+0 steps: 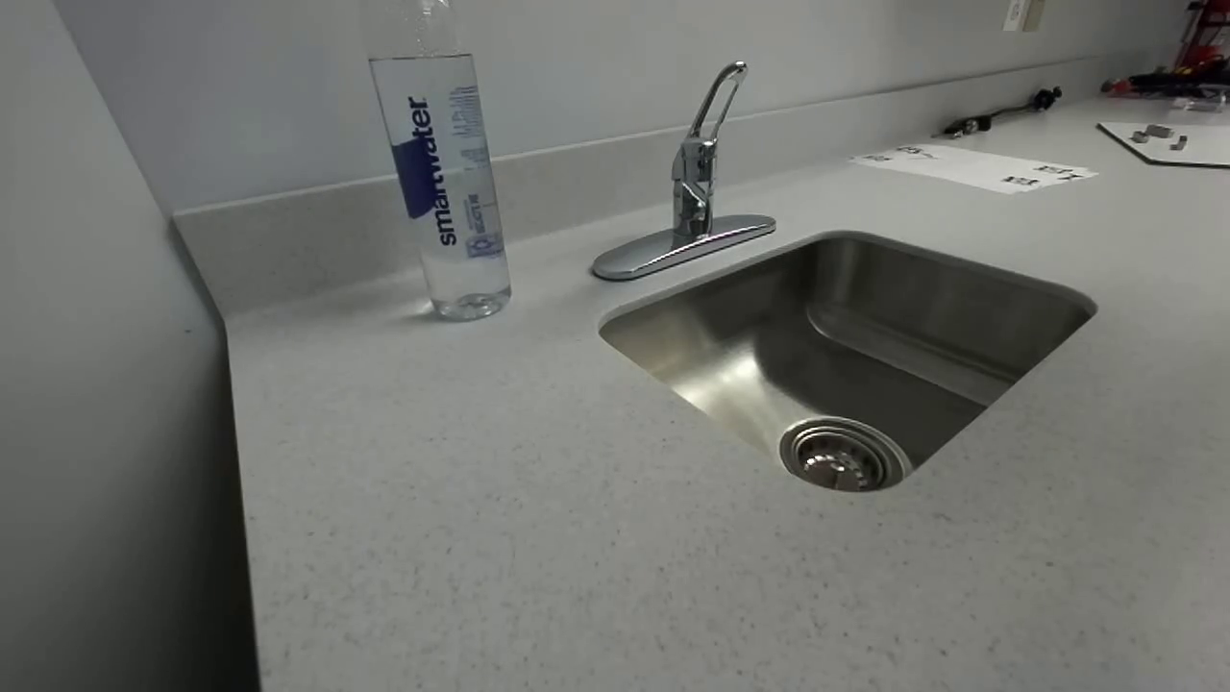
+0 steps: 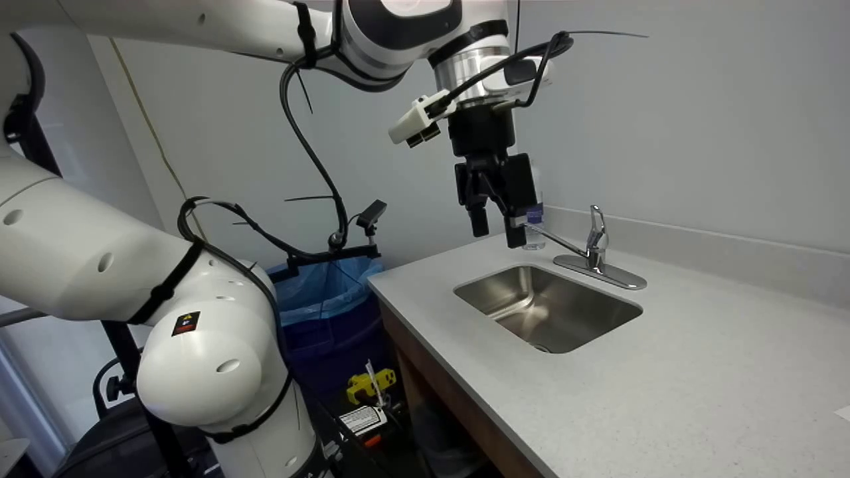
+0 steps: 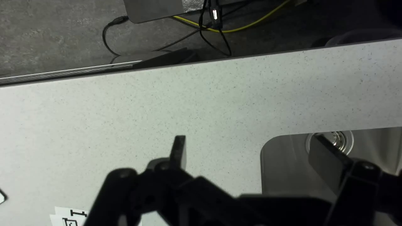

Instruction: Close and open the faucet of the sink.

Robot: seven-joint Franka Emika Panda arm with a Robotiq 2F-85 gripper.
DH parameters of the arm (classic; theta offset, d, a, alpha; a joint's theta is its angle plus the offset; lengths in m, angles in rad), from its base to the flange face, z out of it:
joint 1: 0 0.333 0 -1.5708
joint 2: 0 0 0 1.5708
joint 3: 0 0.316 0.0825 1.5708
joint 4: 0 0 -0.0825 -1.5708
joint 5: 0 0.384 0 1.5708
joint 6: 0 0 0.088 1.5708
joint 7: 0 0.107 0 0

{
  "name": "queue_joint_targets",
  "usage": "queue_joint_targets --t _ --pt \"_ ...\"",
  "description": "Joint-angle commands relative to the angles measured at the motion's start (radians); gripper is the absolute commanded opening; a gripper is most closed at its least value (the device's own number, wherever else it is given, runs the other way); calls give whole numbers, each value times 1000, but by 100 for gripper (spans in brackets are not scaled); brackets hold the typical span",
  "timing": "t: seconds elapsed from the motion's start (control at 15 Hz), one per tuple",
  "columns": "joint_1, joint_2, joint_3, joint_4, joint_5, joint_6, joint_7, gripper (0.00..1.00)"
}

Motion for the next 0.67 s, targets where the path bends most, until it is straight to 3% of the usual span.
queue_joint_targets --t 0.0,0.6 --pt "12 1 -9 3 -6 -4 6 100" --pt "12 1 -9 3 -6 -4 6 100"
